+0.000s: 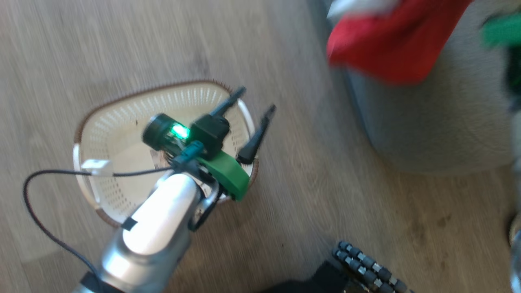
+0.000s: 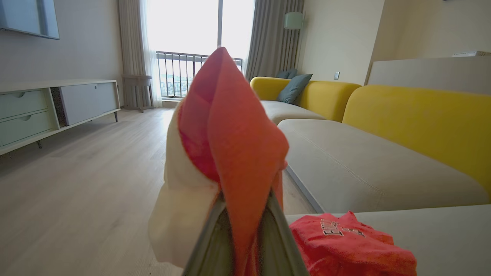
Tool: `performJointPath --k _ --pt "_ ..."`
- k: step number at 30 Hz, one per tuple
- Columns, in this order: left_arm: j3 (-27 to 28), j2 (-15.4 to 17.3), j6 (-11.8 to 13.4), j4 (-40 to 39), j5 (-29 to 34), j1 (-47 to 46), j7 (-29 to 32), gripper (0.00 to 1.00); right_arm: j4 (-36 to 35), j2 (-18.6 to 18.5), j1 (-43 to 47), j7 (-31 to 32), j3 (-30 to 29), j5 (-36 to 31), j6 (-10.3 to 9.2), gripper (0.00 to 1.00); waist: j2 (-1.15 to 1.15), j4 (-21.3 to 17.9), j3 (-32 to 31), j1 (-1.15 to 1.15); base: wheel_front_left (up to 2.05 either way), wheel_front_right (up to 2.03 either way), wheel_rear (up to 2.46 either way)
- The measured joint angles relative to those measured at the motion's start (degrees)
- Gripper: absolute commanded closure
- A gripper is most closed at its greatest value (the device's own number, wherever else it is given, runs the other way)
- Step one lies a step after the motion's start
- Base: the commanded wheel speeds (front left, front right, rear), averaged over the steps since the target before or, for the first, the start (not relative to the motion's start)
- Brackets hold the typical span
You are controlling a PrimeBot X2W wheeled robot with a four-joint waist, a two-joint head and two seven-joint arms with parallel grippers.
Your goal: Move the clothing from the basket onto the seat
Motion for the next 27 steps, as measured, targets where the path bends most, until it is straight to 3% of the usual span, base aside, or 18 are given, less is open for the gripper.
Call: performJointPath --k 4,9,10,15,16,22,27 --pt "1.5 1.0 0.7 -0.4 0.1 -1.1 -0.2 0.00 4.8 -4.2 -13.7 0.0 -5.8 0.1 0.01 1.00 0.00 1.0 5.3 0.01 0.00 0.00 0.00" --pt "1.6 0.6 0.7 -1.0 0.0 -1.2 -0.8 0.00 14.6 -13.4 -31.5 3.6 -16.8 0.0 0.01 1.00 0.00 4.1 8.7 0.00 0.00 0.00 0.00" --pt "1.6 0.6 0.7 -1.0 0.0 -1.2 -0.8 0.00 14.6 -13.4 -31.5 3.6 -16.8 0.0 0.01 1.00 0.00 4.1 8.7 0.00 0.00 0.00 0.00" --pt "3.0 0.5 1.3 -2.0 -0.2 -1.2 -1.0 0.00 23.4 -25.9 -45.4 9.7 -24.0 -11.2 0.00 1.00 0.00 8.2 12.1 -0.02 0.00 0.00 0.00" --pt "3.4 0.5 1.3 -2.4 -0.3 -1.2 -1.1 0.00 24.9 -26.9 -46.0 9.9 -25.1 -12.9 0.01 1.00 0.00 8.6 12.8 -0.02 0.00 0.00 0.00" --pt "3.8 0.5 1.3 -3.2 0.0 -1.1 -1.3 0.00 36.6 -27.5 -41.0 9.1 -34.0 -19.5 0.01 1.00 0.00 10.1 16.9 -0.01 0.00 0.00 0.00" --pt "3.7 0.7 1.3 -3.2 0.3 -0.4 -1.3 0.00 44.6 -20.0 -34.0 4.0 -35.8 -21.9 0.01 1.00 0.00 10.2 18.3 0.00 0.00 0.00 0.00"
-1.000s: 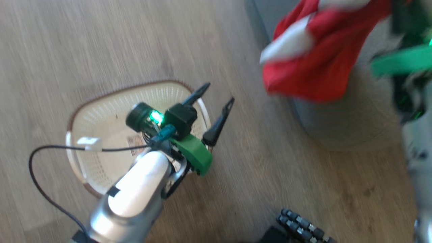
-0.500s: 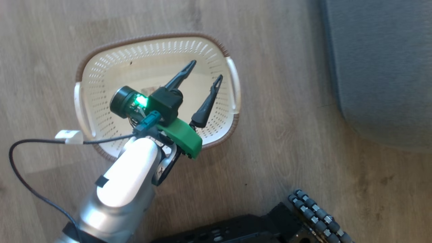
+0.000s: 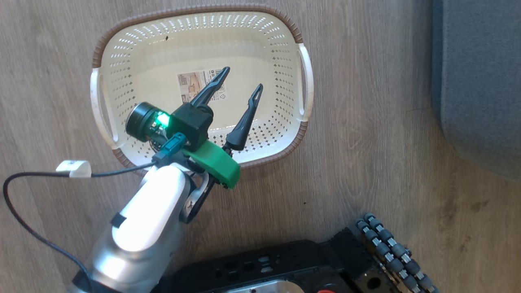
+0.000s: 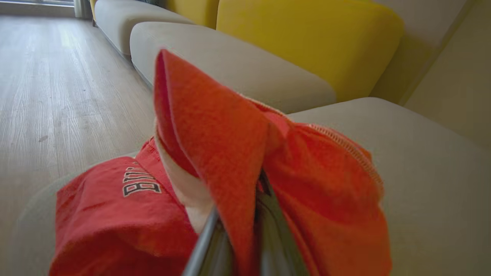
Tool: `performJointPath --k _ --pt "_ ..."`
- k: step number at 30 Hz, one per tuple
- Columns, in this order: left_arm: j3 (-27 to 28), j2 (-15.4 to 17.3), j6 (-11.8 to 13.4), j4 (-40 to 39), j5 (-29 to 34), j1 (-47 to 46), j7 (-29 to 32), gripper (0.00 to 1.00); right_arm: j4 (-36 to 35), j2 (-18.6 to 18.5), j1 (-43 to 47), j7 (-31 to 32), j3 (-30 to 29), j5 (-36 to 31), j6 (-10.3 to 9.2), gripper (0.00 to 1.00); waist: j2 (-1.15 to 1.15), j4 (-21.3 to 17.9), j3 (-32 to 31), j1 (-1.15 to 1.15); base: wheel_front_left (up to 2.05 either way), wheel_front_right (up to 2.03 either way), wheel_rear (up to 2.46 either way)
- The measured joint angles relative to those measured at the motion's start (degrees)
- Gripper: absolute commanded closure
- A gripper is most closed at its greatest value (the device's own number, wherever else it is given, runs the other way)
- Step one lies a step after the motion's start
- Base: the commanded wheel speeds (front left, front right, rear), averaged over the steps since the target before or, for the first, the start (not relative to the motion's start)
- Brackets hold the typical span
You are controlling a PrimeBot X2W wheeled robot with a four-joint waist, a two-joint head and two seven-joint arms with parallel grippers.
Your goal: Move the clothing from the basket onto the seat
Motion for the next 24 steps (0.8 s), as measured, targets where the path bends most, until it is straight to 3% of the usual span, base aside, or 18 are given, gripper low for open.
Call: performJointPath --k 1,2,3,4,7,13,19,24 --pt "0.1 0.1 0.0 0.0 0.0 0.3 0.0 0.00 0.9 1.1 0.3 -0.7 0.0 -0.5 0.00 0.88 0.00 -0.1 -0.1 0.00 0.00 0.00 0.00" --pt "0.2 0.1 0.0 -0.1 0.0 0.6 0.0 0.00 1.5 1.7 0.3 -1.3 0.1 -0.8 0.00 0.64 0.00 -0.2 -0.3 -0.01 0.00 0.00 0.00" --pt "0.4 0.2 0.0 -0.1 0.0 1.0 -0.2 0.00 2.1 2.1 0.3 -1.7 0.3 -0.8 0.00 0.04 0.00 -0.4 -0.6 -0.02 0.00 0.00 0.00" --pt "0.5 0.3 0.1 -0.1 0.0 1.5 -0.2 0.00 2.5 2.2 0.3 -2.1 0.6 -0.8 0.00 0.00 0.00 -0.5 -1.0 -0.02 0.00 0.00 0.00" --pt "1.1 0.6 0.6 -0.1 -0.1 2.6 -0.2 0.00 3.5 2.6 0.4 -3.2 2.1 -0.8 0.00 0.00 0.00 -1.1 -2.5 -0.02 0.00 0.00 0.00" --pt "3.3 0.6 0.6 -0.1 -1.1 3.7 -0.2 0.00 1.2 5.4 5.3 -4.0 11.9 0.6 0.00 0.00 0.00 -2.5 -7.7 -0.02 0.00 0.00 0.00" --pt "7.9 0.6 2.2 0.1 -2.8 8.3 -0.2 0.00 -11.8 11.2 21.1 -4.0 27.4 9.6 0.00 0.00 0.01 -4.0 -14.8 -0.02 0.00 0.00 0.00" --pt "11.5 0.4 3.6 0.3 -2.9 12.1 -0.2 0.00 -25.8 13.8 35.0 -4.0 32.8 13.6 0.00 0.00 0.01 -4.6 -21.1 -0.02 0.00 0.00 0.00"
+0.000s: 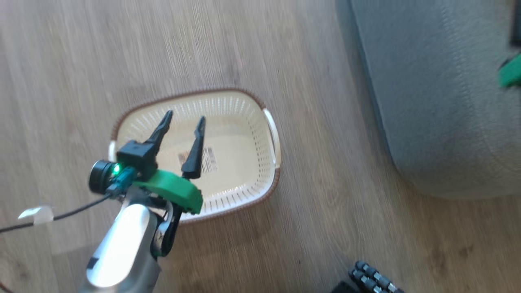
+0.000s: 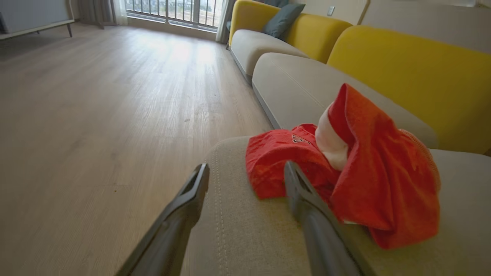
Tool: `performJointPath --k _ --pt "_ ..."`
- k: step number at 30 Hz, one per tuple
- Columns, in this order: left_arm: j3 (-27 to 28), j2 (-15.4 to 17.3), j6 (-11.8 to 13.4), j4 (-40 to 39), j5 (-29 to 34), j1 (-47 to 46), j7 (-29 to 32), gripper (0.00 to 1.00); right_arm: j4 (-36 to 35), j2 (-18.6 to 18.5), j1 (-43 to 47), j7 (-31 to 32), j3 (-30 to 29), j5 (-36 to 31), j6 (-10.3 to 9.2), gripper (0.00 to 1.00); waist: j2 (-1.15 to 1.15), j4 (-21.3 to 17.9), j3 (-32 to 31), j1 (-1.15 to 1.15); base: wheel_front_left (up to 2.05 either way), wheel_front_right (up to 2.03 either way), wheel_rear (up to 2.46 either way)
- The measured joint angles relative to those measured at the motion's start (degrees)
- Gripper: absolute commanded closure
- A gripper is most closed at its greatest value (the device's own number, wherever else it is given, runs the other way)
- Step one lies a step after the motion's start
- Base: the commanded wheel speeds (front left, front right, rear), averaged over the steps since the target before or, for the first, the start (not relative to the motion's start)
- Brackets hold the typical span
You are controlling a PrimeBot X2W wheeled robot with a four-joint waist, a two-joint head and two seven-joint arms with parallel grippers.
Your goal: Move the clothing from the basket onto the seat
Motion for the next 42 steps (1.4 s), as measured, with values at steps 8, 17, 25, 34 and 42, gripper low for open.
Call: performJointPath --k 8,17,25,34,42 --pt "9.0 -1.2 1.0 0.0 0.5 5.7 0.0 0.00 -13.9 8.3 19.0 0.0 3.1 -2.6 -0.01 0.00 0.00 3.1 -8.2 0.00 0.00 0.00 0.00" --pt "15.7 -3.5 -0.9 1.0 3.4 9.8 0.0 0.00 -18.5 16.8 29.5 0.0 2.0 -9.9 0.00 0.00 0.00 7.3 -14.1 0.00 0.00 0.00 0.00" --pt "21.0 -4.6 -3.8 2.0 5.7 12.1 0.0 0.00 -18.2 18.2 35.1 0.0 -0.6 -12.2 0.00 0.00 0.00 9.7 -18.5 0.00 0.00 0.00 0.00" --pt "23.7 -5.4 -4.8 3.8 6.8 12.4 0.1 1.00 -15.9 18.3 35.4 0.0 -0.1 -10.8 0.00 1.00 0.00 10.2 -20.2 0.00 0.00 0.00 0.00" --pt "23.7 -5.9 -4.8 7.2 4.2 15.1 1.1 1.00 -12.4 18.3 38.2 0.8 0.0 -7.9 0.00 1.00 0.00 10.4 -20.6 0.00 0.00 0.00 0.00"
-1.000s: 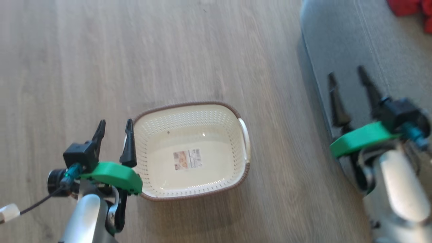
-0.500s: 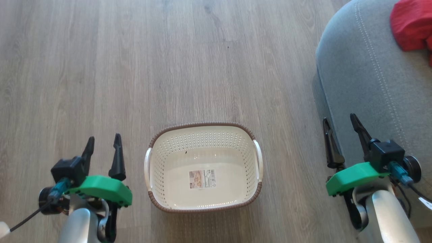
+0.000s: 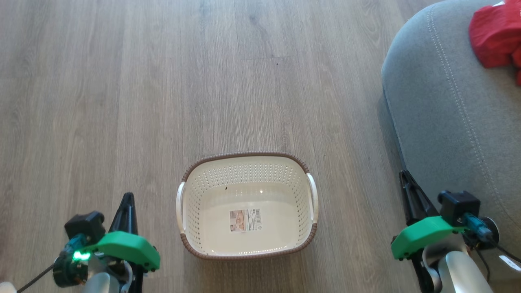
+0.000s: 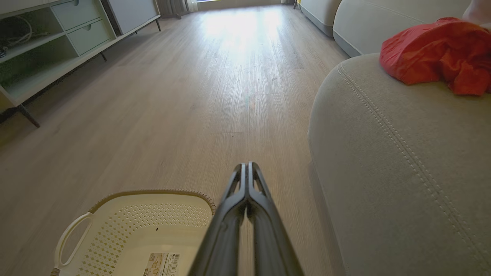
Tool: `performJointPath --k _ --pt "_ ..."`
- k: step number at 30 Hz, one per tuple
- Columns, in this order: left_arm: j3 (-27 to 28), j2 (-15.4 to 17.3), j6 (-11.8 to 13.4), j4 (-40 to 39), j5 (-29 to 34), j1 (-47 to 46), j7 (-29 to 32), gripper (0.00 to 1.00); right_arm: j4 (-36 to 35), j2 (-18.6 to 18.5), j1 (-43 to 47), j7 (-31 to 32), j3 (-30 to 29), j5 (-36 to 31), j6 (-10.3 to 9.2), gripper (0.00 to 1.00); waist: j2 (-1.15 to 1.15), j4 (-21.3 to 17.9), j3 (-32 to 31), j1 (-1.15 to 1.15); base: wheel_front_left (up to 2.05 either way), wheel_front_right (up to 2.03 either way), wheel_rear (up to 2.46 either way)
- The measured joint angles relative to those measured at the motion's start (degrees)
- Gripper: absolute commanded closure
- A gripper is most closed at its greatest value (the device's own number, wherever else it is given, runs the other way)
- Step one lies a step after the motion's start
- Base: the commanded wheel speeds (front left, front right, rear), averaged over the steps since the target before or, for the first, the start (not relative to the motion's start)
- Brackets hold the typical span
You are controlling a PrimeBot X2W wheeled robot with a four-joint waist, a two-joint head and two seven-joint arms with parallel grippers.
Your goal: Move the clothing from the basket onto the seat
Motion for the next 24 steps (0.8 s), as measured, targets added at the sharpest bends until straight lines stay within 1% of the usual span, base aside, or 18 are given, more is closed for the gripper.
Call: performJointPath --k 24 --pt "0.4 0.0 -1.3 -1.9 -15.6 0.0 4.0 1.00 -1.2 0.0 0.0 3.8 -1.1 17.6 0.00 1.00 0.00 0.6 -1.7 0.00 0.00 0.00 0.00"
